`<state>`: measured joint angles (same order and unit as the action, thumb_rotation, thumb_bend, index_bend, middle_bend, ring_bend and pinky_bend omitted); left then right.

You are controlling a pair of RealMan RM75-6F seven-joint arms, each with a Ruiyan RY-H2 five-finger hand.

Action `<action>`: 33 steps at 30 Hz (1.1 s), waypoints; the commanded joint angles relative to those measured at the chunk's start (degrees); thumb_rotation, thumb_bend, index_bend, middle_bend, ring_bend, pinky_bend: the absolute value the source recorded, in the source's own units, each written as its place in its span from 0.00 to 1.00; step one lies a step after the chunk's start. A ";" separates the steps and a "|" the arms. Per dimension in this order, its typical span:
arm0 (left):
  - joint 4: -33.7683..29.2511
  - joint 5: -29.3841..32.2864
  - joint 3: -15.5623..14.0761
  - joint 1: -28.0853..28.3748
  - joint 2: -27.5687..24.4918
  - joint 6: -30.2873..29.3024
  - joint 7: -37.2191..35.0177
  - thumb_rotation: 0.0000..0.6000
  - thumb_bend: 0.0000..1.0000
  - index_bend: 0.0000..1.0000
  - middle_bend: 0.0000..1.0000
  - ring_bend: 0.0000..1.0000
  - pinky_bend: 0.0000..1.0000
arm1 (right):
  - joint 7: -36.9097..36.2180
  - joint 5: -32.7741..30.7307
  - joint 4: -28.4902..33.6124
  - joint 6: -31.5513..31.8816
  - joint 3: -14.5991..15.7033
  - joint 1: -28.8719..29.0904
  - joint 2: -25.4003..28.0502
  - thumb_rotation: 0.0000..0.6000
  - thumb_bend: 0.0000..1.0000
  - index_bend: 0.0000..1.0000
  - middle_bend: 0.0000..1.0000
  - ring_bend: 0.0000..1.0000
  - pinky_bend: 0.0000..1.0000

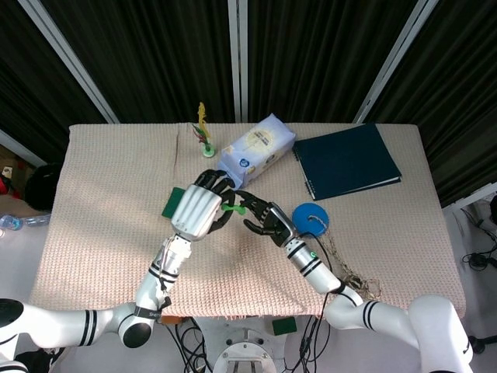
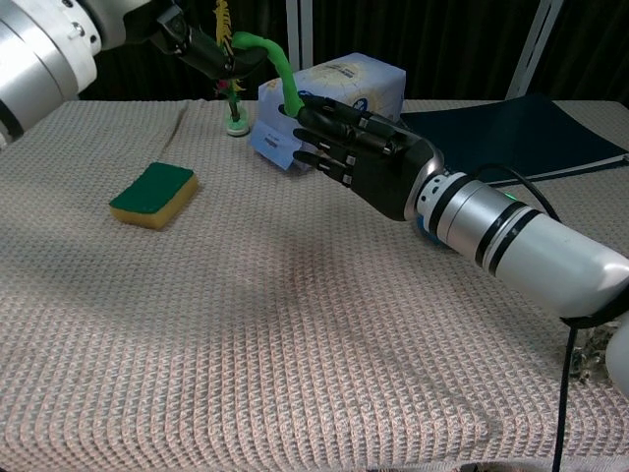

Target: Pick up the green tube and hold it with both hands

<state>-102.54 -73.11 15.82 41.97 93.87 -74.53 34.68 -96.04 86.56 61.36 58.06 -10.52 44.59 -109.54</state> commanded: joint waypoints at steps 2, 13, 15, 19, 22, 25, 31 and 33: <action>-0.03 -0.01 -0.07 0.05 0.11 -0.05 0.09 1.00 0.39 0.59 0.36 0.22 0.24 | 0.16 -0.08 0.02 -0.10 0.05 0.08 -0.01 1.00 0.31 0.45 0.11 0.00 0.00; 0.40 0.47 -0.11 0.15 0.24 0.12 -0.06 1.00 0.39 0.59 0.36 0.22 0.24 | 0.67 -0.65 -0.11 -0.43 0.18 0.05 -0.34 1.00 0.36 0.51 0.13 0.00 0.00; 0.53 0.64 -0.13 0.11 0.24 0.17 -0.25 1.00 0.39 0.59 0.36 0.22 0.24 | 0.90 -0.75 -0.11 -0.37 0.15 -0.03 -0.37 1.00 0.36 0.52 0.13 0.00 0.00; 0.68 0.87 -0.14 0.11 0.19 0.29 -0.46 1.00 0.39 0.59 0.36 0.22 0.24 | 1.21 -0.88 -0.07 -0.28 0.11 -0.16 -0.36 1.00 0.36 0.53 0.13 0.00 0.00; 0.67 0.83 -0.10 0.09 0.15 0.21 -0.67 1.00 0.39 0.59 0.36 0.22 0.24 | 1.41 -0.86 0.08 -0.27 0.18 -0.21 -0.31 1.00 0.36 0.53 0.13 0.00 0.00; 0.73 0.81 -0.11 0.07 0.15 0.14 -0.77 1.00 0.39 0.59 0.36 0.22 0.24 | 1.70 -0.83 0.33 -0.21 0.27 -0.30 -0.22 1.00 0.36 0.55 0.13 0.00 0.00; 0.76 0.95 -0.11 -0.12 0.08 0.09 -1.72 1.00 0.39 0.59 0.36 0.22 0.24 | 4.72 -1.17 0.69 0.26 0.30 -0.81 -0.12 1.00 0.37 0.58 0.14 0.00 0.00; 0.60 1.14 -0.23 -0.30 0.01 0.29 -2.62 1.00 0.39 0.59 0.36 0.22 0.24 | 8.10 -1.74 0.96 1.23 -0.06 -1.40 -0.28 1.00 0.37 0.59 0.14 0.00 0.00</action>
<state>-101.85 -72.08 15.66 41.78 93.93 -74.35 32.45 -90.60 85.33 62.06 58.47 -10.29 43.73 -109.72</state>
